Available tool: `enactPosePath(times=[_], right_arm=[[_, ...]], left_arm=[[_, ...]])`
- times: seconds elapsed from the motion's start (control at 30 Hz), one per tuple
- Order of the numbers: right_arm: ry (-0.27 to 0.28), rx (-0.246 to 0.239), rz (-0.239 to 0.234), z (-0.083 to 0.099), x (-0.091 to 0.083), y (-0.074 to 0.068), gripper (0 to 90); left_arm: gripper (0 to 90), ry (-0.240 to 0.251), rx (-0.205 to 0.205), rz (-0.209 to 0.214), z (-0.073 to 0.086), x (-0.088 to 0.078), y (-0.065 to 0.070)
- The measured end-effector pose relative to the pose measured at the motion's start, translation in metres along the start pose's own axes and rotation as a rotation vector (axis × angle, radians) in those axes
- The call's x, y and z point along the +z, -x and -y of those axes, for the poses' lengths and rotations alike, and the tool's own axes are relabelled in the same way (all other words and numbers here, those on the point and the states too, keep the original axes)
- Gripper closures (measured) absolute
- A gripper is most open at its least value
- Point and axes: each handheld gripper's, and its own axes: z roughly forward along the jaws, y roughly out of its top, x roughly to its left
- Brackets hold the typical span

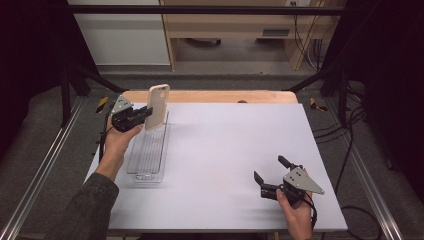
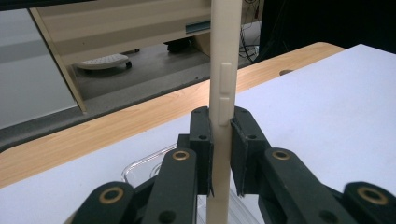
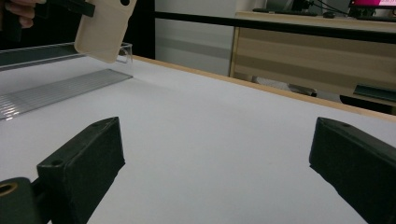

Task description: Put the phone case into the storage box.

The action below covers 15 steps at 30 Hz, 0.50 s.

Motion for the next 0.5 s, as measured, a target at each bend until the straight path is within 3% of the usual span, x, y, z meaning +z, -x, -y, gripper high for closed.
enactPosePath(times=[0.5], right_arm=[[-0.001,0.000,0.001,0.0001,-0.0001,0.0010,3.3]], left_arm=[[79.9,-0.034,-0.004,0.017,0.0021,0.0055,0.0003]])
